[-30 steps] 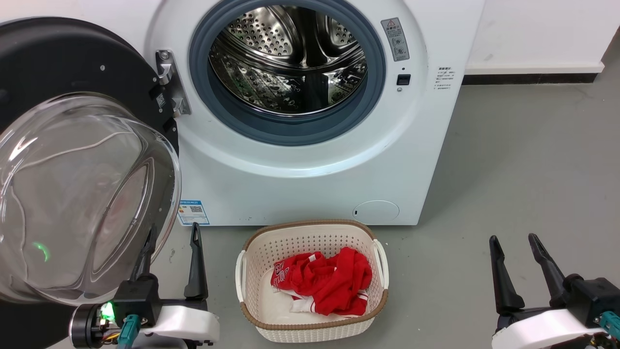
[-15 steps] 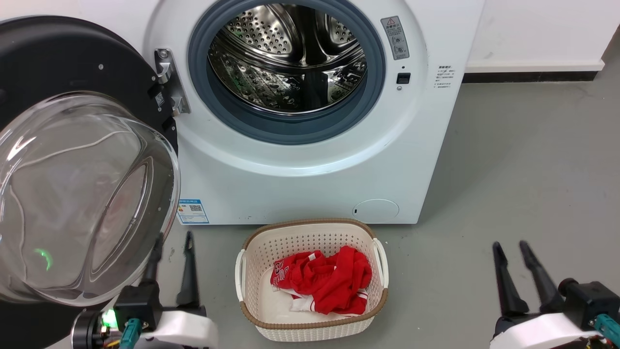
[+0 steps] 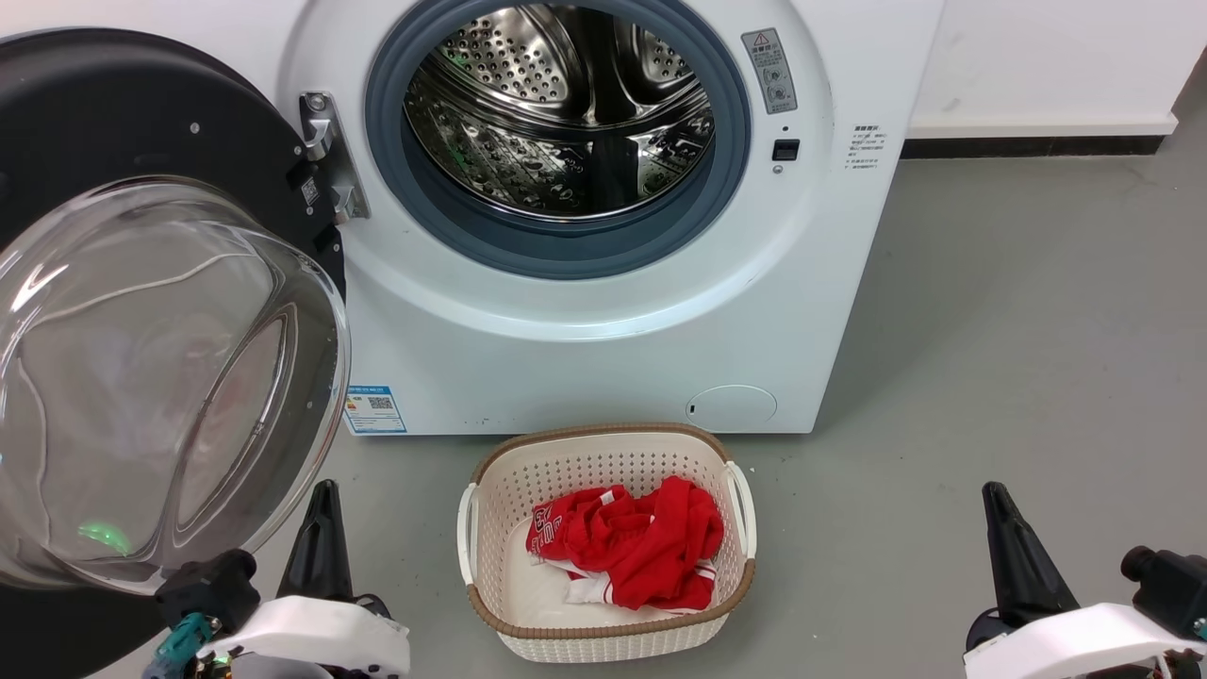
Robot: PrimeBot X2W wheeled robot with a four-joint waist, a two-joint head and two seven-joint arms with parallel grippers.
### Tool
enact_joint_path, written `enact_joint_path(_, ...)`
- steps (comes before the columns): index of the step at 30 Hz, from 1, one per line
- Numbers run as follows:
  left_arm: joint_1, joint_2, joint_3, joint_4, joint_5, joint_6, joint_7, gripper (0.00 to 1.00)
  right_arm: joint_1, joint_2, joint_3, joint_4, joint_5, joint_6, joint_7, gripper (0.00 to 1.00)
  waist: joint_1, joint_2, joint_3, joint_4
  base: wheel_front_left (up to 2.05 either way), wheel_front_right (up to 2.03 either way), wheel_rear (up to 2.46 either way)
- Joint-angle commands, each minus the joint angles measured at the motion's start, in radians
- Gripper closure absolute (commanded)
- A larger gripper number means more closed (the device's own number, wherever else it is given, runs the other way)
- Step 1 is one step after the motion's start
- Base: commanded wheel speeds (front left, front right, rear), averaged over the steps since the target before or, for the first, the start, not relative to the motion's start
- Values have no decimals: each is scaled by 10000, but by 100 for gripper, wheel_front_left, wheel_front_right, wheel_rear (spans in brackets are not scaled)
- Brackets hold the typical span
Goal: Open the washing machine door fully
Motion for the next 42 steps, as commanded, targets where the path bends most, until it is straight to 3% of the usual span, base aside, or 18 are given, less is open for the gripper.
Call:
enact_joint_path(1, -348, 11, 86, -75, -530, -105, 98, 100, -381, -86, -8, -58, 545, -1, 64, 100, 0, 0, 4, 1, 0, 0, 0)
enact_joint_path(42, -831, -240, 787, 511, -6431, -970, 1569, 100, -1177, -178, -191, 896, 6412, -2, 901, 100, 0, 0, 101, 18, 0, 0, 0)
